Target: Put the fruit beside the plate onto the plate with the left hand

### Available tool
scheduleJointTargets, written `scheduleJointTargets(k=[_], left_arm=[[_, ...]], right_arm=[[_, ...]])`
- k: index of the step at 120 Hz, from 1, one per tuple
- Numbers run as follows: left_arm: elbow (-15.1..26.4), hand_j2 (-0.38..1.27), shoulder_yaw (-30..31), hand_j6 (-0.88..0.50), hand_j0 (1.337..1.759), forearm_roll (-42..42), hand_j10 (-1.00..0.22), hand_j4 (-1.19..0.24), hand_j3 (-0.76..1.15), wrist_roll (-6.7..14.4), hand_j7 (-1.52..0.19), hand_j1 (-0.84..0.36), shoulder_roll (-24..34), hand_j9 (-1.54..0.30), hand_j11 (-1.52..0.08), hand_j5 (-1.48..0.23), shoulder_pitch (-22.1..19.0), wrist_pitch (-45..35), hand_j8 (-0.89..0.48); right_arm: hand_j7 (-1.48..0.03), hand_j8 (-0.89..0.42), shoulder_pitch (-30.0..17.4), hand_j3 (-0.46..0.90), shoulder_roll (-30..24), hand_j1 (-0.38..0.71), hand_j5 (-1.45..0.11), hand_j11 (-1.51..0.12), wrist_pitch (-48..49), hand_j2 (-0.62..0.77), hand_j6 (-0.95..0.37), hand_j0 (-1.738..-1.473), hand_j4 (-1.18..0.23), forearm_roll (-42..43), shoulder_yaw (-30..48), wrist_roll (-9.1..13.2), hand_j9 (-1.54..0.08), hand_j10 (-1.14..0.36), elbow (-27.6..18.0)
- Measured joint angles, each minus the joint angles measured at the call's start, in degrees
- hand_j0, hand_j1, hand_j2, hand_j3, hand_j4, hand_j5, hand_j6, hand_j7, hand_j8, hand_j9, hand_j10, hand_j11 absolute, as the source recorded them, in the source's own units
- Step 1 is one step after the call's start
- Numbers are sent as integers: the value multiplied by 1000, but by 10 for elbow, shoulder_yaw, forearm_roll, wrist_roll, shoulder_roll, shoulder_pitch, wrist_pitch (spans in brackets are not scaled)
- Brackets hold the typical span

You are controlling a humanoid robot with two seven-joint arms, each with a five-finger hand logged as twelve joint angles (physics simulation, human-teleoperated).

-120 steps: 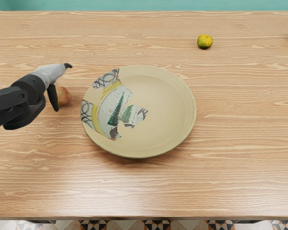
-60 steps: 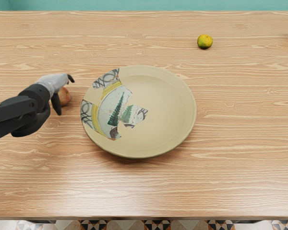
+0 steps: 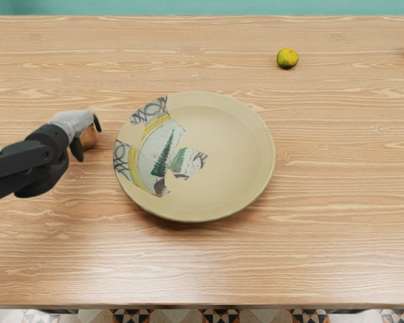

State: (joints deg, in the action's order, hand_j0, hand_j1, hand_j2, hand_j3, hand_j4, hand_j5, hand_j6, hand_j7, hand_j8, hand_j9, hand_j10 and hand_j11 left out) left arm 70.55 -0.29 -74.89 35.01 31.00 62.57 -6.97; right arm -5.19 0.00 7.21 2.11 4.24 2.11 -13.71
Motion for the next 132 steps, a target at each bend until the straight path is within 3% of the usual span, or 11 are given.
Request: scheduleJointTargets(k=[20, 31, 50, 70, 85, 101, 132], left_arm=[[0, 142, 7, -170, 1657, 0, -289, -652, 0, 0, -600, -220, -5, -623, -661, -509, 0, -2, -134], [0, 164, 8, -233, 1657, 1, -365, -730, 0, 0, -666, -267, -6, -682, -725, -532, 0, -3, -196], [0, 197, 9, -338, 1653, 10, -458, -742, 0, 0, -765, -248, -5, -791, -826, -675, 0, 2, -330], [0, 271, 9, -363, 1651, 27, -515, -730, 0, 0, -834, -222, -5, -858, -883, -778, 8, 5, -373], [0, 310, 1, -327, 1652, 92, -503, -702, 0, 0, -878, -244, -4, -888, -904, -847, 49, 6, -343], [0, 285, -30, -320, 1651, 146, -502, -687, 0, -1, -901, -232, -2, -908, -921, -883, 56, 7, -339], [0, 322, -103, -300, 1652, 175, -491, -673, 0, -1, -924, -246, 13, -919, -930, -916, 96, 7, -325]], right_arm=[[-20, -15, 0, 0, 0, -331, -20, -20, 0, -3, -15, -1658, -15, 0, 0, 0, -20, -15, 0], [-20, -15, 0, 0, 0, -331, -20, -20, 0, -3, -15, -1658, -15, 0, 0, 0, -20, -15, 0], [-20, -15, 0, 0, 0, -331, -20, -20, 0, -3, -15, -1658, -15, 0, 0, 0, -20, -15, 0], [-20, -15, 0, 0, 0, -331, -20, -20, 0, -3, -15, -1658, -15, 0, 0, 0, -20, -15, 0], [-20, -15, 0, 0, 0, -331, -20, -20, 0, -3, -15, -1658, -15, 0, 0, 0, -20, -15, 0], [-20, -15, 0, 0, 0, -331, -20, -20, 0, -3, -15, -1658, -15, 0, 0, 0, -20, -15, 0], [-20, -15, 0, 0, 0, -331, -20, -20, 0, -3, -15, -1658, -15, 0, 0, 0, -20, -15, 0]])
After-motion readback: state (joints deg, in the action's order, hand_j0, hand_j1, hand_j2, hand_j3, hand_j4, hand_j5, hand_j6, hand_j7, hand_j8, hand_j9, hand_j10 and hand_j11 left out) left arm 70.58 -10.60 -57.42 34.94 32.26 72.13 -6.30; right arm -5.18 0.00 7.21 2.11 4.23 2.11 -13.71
